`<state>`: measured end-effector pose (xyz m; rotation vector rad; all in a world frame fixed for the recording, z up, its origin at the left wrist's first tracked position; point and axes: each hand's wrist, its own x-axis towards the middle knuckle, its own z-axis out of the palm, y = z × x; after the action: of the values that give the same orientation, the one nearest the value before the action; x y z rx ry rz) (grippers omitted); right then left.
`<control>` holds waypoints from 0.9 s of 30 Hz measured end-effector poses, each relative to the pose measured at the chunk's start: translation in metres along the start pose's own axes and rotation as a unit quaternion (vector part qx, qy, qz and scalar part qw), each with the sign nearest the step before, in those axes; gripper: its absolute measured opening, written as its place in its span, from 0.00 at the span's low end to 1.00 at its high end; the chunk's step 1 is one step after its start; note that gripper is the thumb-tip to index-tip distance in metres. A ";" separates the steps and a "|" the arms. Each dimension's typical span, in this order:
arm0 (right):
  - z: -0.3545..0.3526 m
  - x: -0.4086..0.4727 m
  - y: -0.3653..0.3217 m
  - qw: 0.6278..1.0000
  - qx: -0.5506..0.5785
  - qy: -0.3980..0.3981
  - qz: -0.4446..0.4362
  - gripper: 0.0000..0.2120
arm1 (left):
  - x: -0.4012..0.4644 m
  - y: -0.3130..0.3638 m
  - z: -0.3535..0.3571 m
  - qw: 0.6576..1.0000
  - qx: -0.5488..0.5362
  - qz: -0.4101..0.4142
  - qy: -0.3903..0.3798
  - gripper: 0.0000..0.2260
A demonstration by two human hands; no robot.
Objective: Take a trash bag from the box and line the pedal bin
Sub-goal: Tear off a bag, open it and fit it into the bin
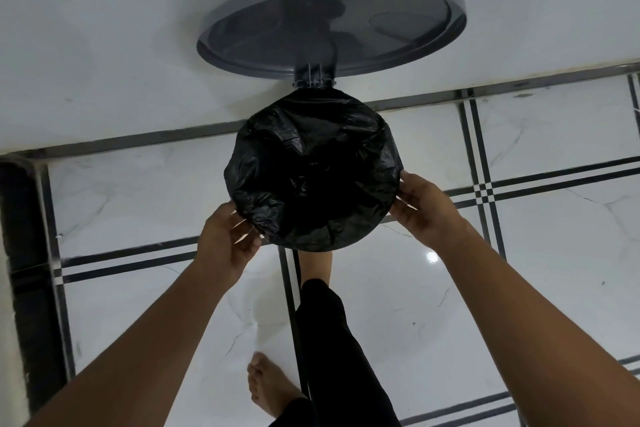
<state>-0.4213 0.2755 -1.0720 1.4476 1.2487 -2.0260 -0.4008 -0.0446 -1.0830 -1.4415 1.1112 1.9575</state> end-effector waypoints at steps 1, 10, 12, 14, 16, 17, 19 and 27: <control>0.001 0.001 -0.001 1.000 -0.005 0.003 0.003 0.07 | 0.000 0.002 0.001 1.000 -0.001 0.002 0.006 0.04; 0.005 -0.001 -0.009 0.997 0.047 0.029 0.054 0.05 | 0.008 0.002 0.005 0.990 0.028 0.117 0.073 0.12; 0.005 -0.001 -0.009 0.996 0.049 0.036 0.060 0.08 | 0.008 0.002 0.004 0.981 0.059 0.171 0.065 0.14; 0.005 -0.001 -0.010 0.994 0.061 0.045 0.080 0.09 | 0.009 0.001 0.004 0.973 0.091 0.202 0.061 0.12; 0.006 0.000 -0.010 0.992 0.055 0.052 0.099 0.09 | 0.009 -0.001 0.004 0.969 0.111 0.206 0.079 0.11; 0.007 0.001 -0.010 0.992 0.054 0.053 0.105 0.08 | 0.010 -0.001 0.004 0.968 0.117 0.202 0.088 0.10; 0.009 0.000 -0.012 0.990 0.062 0.047 0.116 0.06 | 0.010 -0.001 0.004 0.970 0.109 0.196 0.089 0.12; 0.015 0.004 -0.014 0.993 0.002 0.060 0.101 0.08 | 0.012 -0.001 0.010 0.972 0.107 0.180 0.105 0.10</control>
<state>-0.4411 0.2721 -1.0679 1.6477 1.0944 -1.8325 -0.4092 -0.0370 -1.0934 -1.4313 1.7283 1.8670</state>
